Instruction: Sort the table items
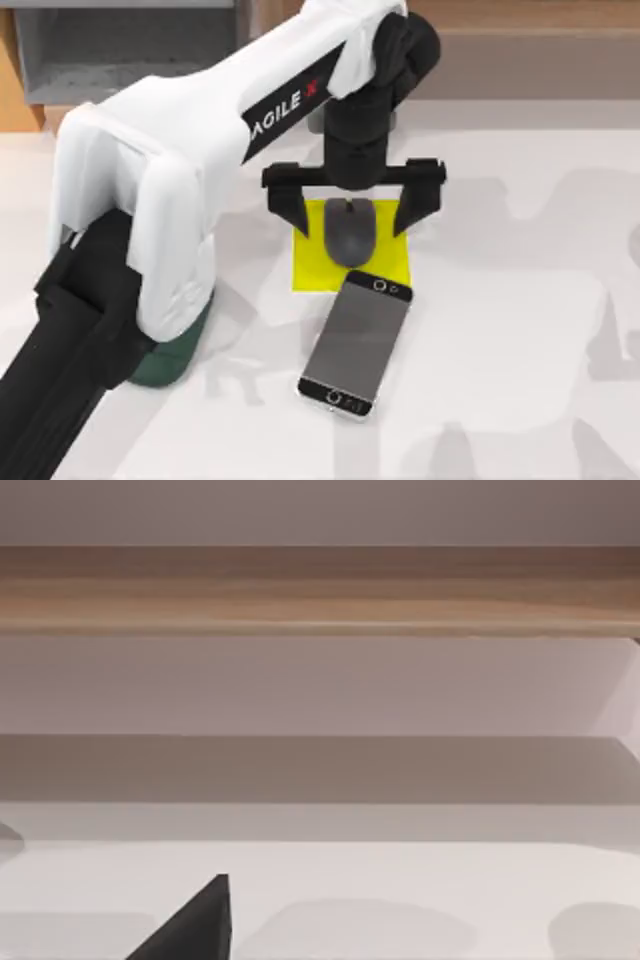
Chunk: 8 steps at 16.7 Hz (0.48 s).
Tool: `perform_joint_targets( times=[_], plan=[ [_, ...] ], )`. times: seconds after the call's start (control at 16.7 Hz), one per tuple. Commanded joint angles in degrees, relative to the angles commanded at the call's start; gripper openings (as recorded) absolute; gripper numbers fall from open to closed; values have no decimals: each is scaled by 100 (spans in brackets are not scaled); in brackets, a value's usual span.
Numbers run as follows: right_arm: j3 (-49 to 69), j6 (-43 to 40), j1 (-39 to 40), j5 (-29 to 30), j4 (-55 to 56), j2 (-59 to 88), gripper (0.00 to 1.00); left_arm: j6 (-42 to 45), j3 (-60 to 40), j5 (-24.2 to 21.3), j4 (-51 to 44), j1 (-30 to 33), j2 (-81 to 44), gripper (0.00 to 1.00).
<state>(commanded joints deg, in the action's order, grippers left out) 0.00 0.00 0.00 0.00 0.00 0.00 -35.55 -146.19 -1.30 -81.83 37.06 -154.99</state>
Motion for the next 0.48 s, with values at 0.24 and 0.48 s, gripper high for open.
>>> perform_joint_targets(
  times=[0.24, 0.48],
  plan=[
    [0, 0, 0, 0, 0, 0, 100, 160, 533, 19, 200, 129, 467, 100],
    [0, 0, 0, 0, 0, 0, 100, 482, 1734, 65, 608, 386, 1246, 100]
  ],
)
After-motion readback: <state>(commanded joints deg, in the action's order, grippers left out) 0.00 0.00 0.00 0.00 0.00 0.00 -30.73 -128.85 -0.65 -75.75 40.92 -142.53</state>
